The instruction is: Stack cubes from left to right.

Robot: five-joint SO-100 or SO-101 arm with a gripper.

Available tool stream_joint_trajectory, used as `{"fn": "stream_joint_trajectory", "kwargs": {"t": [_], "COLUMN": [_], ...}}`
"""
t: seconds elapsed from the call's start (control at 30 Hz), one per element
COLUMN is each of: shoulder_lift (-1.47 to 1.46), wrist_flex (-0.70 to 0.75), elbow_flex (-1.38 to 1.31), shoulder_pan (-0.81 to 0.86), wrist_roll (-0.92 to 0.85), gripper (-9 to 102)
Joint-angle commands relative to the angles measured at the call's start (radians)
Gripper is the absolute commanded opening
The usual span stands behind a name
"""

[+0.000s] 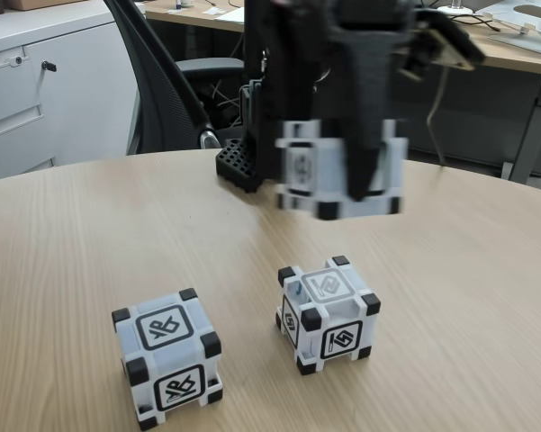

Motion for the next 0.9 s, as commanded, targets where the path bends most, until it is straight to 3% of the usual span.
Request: {"fn": "stream_joint_trajectory", "kwargs": {"t": [0.0, 0.47, 0.87], "shoulder_lift": [0.049, 0.035, -0.055], "wrist_flex": [-0.014, -0.018, -0.021], "elbow_flex": [-0.021, -0.037, -0.041], "shoulder_pan": [0.078, 0.347, 0.371], "wrist_roll": [-0.009, -0.028, -0.015], "gripper": [0, 0, 0]}}
